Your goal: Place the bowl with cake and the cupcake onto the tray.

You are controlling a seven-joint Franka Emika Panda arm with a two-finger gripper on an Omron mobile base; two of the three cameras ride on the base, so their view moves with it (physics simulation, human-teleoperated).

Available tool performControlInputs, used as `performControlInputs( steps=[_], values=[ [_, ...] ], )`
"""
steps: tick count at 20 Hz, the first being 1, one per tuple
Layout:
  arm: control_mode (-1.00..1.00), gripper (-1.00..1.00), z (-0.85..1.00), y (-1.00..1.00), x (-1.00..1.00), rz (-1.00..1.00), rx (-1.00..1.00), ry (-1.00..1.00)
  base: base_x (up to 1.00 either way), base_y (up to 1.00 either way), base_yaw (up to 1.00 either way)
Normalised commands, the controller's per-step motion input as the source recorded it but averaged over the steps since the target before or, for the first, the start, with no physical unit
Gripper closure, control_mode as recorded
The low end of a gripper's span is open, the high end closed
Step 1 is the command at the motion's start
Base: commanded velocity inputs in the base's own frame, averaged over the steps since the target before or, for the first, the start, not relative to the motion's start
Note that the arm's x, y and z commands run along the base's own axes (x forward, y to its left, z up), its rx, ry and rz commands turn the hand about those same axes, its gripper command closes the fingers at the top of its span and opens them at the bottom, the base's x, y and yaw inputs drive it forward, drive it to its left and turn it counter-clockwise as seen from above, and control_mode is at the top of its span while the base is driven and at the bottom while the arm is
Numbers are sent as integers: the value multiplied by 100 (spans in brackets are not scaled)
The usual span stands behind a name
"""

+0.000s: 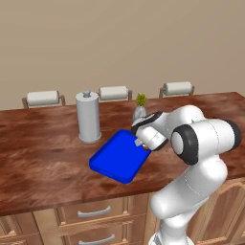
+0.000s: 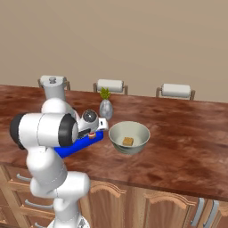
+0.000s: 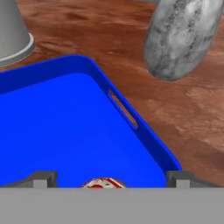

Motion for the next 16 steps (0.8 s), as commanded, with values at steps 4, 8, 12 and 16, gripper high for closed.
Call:
performControlInputs(
  steps=[4,8,12,16],
  values=[
    [-100,-100,28,0,0,1,0,-4,0,0,0],
    [-100,-100,31,0,0,0,0,-2,0,0,0],
    [-100,-100,37,0,1,0,0,0,0,0,0],
    [-100,-100,42,-3,0,0,-2,0,0,0,0]
  ],
)
